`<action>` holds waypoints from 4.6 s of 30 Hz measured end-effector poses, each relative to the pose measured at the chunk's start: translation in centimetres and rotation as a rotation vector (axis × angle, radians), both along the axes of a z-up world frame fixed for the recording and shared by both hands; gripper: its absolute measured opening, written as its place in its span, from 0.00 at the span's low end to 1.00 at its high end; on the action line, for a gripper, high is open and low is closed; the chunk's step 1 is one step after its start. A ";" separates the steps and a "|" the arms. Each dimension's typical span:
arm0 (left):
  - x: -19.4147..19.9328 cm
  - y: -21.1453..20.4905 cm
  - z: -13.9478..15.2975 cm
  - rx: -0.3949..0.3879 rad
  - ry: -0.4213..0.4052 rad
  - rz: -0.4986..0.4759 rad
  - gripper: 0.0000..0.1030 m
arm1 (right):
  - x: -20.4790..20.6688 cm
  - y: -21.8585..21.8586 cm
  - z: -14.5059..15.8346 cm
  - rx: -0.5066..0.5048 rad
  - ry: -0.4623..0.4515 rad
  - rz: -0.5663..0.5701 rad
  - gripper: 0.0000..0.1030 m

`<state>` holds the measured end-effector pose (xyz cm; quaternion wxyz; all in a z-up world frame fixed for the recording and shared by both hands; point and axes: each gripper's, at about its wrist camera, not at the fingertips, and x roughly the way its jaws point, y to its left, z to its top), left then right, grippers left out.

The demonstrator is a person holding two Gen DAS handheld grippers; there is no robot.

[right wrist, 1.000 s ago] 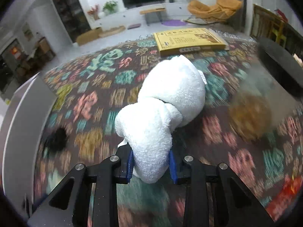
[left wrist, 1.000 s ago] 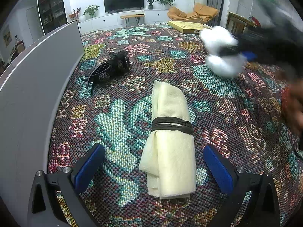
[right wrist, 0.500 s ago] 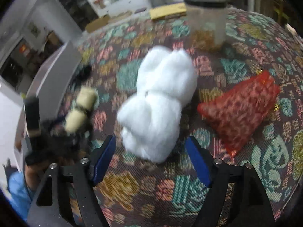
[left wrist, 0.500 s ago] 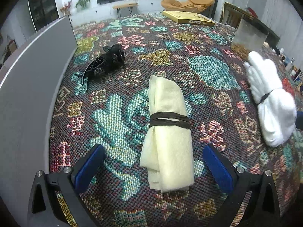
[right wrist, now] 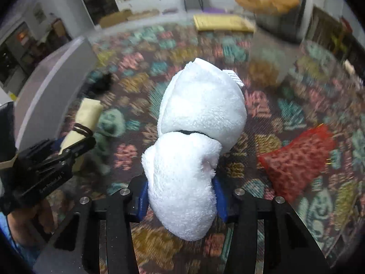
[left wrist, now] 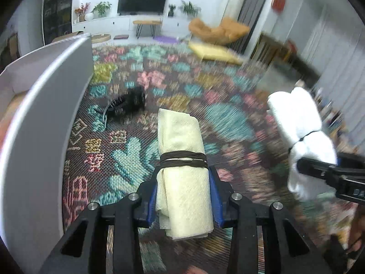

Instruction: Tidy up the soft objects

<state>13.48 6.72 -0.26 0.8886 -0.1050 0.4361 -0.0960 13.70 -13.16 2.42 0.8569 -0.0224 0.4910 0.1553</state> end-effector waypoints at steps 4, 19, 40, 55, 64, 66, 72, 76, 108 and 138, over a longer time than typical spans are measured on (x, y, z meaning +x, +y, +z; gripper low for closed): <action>-3.5 2.5 4.9 -0.125 -0.074 0.016 0.37 | -2.1 1.7 5.5 0.074 -0.087 0.044 0.48; -13.3 25.3 6.8 0.306 0.017 0.584 1.00 | -6.5 24.7 6.7 0.415 0.023 0.475 0.79; -6.5 -4.9 -1.4 0.186 0.045 -0.098 1.00 | -2.6 -4.1 -9.9 -0.148 -0.095 -0.308 0.80; -2.3 -6.0 -5.9 0.266 0.023 -0.088 1.00 | -3.1 -4.4 -9.9 -0.105 -0.101 -0.359 0.92; -2.3 -6.0 -5.9 0.267 0.023 -0.088 1.00 | -3.1 -4.4 -9.9 -0.104 -0.101 -0.359 0.93; -2.3 -6.0 -5.9 0.267 0.023 -0.088 1.00 | -3.1 -4.4 -9.9 -0.104 -0.101 -0.359 0.93; -2.3 -6.0 -5.9 0.267 0.022 -0.088 1.00 | -3.1 -4.4 -9.9 -0.104 -0.101 -0.359 0.93; -2.3 -6.0 -5.9 0.267 0.022 -0.088 1.00 | -3.1 -4.4 -9.9 -0.104 -0.101 -0.359 0.93; -2.3 -6.0 -5.9 0.267 0.020 -0.088 1.00 | -3.1 -4.4 -10.0 -0.103 -0.101 -0.360 0.93; -2.3 -6.0 -5.9 0.267 0.019 -0.087 1.00 | -3.1 -4.4 -10.0 -0.102 -0.103 -0.362 0.93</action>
